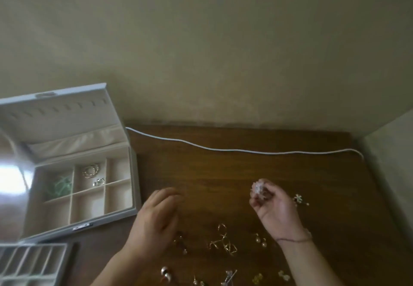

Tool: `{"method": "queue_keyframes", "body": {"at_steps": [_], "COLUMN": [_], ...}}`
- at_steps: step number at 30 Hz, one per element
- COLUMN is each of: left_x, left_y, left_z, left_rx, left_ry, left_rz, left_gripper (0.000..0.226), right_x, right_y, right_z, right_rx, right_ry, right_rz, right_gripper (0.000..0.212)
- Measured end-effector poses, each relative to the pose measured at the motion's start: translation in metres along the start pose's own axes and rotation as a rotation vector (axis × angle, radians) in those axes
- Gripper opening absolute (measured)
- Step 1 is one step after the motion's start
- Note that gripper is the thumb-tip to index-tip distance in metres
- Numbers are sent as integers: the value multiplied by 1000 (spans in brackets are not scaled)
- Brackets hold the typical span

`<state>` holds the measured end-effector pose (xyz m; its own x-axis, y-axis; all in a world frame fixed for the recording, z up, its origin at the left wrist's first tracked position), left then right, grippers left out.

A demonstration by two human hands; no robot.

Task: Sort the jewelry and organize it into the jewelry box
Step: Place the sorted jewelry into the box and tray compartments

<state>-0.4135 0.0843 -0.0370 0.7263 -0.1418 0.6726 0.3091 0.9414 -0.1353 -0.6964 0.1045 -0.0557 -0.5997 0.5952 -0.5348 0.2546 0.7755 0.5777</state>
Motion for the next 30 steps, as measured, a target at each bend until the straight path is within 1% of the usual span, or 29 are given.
{"method": "queue_keyframes", "body": {"at_steps": [1, 3, 4, 6, 7, 9, 12, 14, 15, 17, 18, 20, 23, 25, 26, 28, 30], "left_x": [20, 56, 73, 105, 120, 147, 174, 172, 171, 165, 162, 159, 161, 162, 163, 162, 162], "left_y": [7, 18, 22, 33, 40, 56, 73, 73, 74, 75, 76, 76, 76, 77, 77, 78, 78], "left_z": [-9, -26, -35, -59, -72, -103, -146, -163, -172, -183, -187, -190, -193, -193, -194, -195, -198], "left_rx": [11, 54, 85, 138, 167, 241, 439, 574, 630, 683, 695, 720, 716, 708, 704, 689, 666], "left_ry": [9, 19, 15, -19, -41, -90, -220, -241, -204, -108, -57, 24, 1, -21, -16, 4, 24], "left_rz": [61, 176, 235, 347, 396, 485, 598, 585, 554, 479, 456, 449, 437, 434, 437, 442, 447], "left_gripper": [22, 24, 24, 25, 26, 29, 39, 45, 48, 56, 60, 66, 67, 69, 70, 70, 69], "right_x": [-15, -42, -56, -83, -99, -128, -186, -220, -238, -272, -288, -310, -324, -327, -327, -325, -323], "right_y": [2, 1, -1, -1, 1, 5, 11, 8, 4, 0, 0, -6, -23, -29, -30, -31, -30], "right_z": [4, 18, 26, 43, 51, 70, 107, 128, 140, 160, 170, 186, 208, 221, 226, 233, 236], "right_rx": [-32, -75, -90, -105, -103, -70, 31, 143, 246, 433, 468, 457, 476, 498, 504, 501, 505], "right_ry": [-73, -92, -56, 76, 170, 444, 900, 1075, 1183, 1441, 1562, 1754, 2115, 2374, 2466, 2582, 2618], "right_rz": [-5, -15, -31, -90, -138, -251, -381, -439, -473, -570, -634, -740, -778, -803, -814, -838, -846], "right_gripper": [20, 27, 28, 24, 22, 20, 16, 14, 18, 16, 13, 8, 19, 22, 26, 31, 31]}}
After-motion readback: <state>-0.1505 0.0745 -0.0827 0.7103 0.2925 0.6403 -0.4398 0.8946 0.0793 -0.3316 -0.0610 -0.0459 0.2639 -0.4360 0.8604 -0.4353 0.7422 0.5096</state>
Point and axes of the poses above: each hand's wrist, its own y-axis away from the middle knuckle, its own x-axis out of the back of the hand, z = x × y, the point moved 3 cm from there along -y, towards the middle knuckle, and after that the axes turned 6 degrees about x, right-handed, at the moved point
